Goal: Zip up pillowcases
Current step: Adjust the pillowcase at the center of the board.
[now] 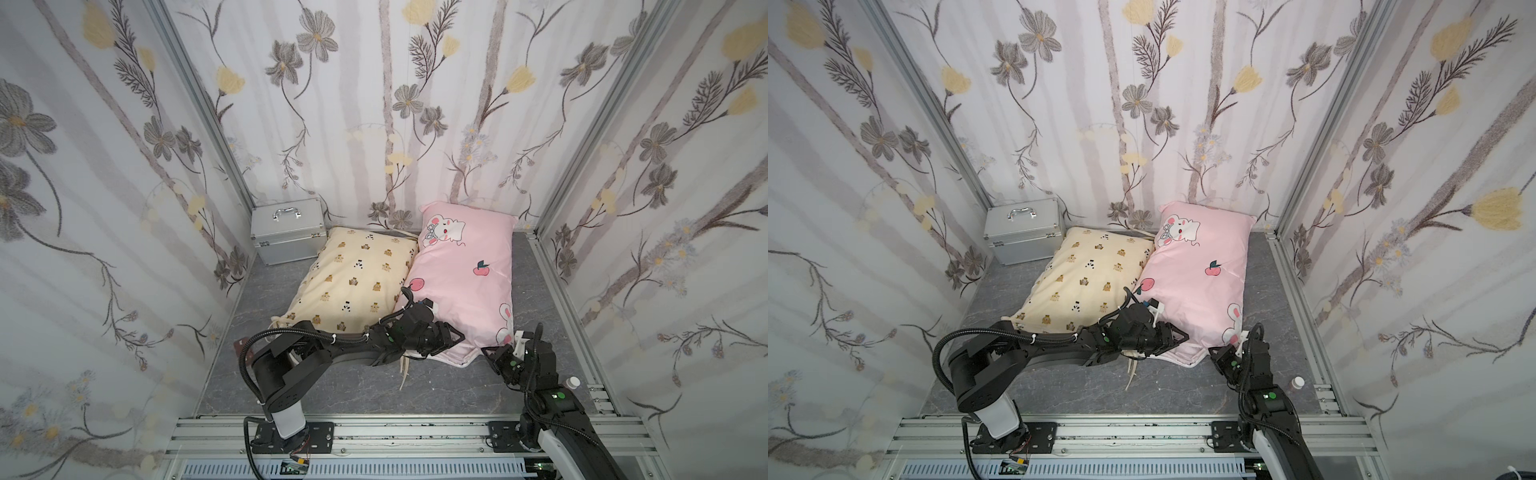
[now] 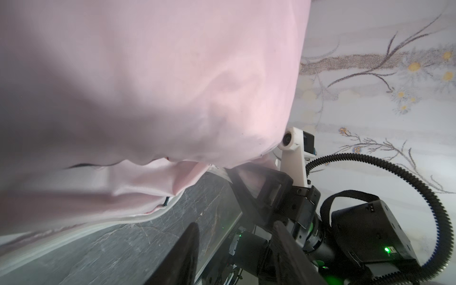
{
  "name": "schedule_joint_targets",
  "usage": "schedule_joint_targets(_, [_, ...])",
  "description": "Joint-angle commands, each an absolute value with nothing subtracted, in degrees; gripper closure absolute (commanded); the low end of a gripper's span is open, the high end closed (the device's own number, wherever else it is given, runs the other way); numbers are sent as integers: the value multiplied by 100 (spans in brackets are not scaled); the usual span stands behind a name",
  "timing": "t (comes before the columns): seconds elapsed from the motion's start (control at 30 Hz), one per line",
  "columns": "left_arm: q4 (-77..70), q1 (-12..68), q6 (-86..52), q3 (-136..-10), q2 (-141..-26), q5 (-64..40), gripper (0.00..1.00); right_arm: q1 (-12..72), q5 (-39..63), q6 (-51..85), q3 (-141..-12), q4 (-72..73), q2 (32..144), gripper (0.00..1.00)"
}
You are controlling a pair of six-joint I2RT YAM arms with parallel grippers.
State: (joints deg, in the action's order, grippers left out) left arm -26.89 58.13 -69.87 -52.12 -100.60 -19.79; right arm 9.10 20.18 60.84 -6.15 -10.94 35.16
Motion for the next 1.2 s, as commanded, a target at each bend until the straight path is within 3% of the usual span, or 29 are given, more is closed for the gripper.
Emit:
schedule_joint_targets(0.0, [-3740,5849,-7515,-5202,-10181,-2201,49,912,2651,5916,-794,-1063,3486,100])
schedule_joint_targets(0.17, [-4360,5874,-7926,-5092,-10377,-2285,49,905,3405,6068,-881,-702,3473,100])
schedule_joint_targets(0.5, [-4587,5968,-8146,-4903,-10482,-2243,64,846,3607,6659,-770,-181,3269,100])
schedule_joint_targets(0.73, [-4472,5830,-8014,-5188,-10938,-2276,66,756,3989,6676,-753,-375,3070,100])
schedule_joint_targets(0.93, [-3852,5603,-7636,-6191,-11786,-2346,66,763,3385,5934,-1191,-1743,3135,100])
schedule_joint_targets(1.17, [-2809,5285,-7096,-7284,-12672,-2063,66,756,2634,6003,-931,-1491,3289,100])
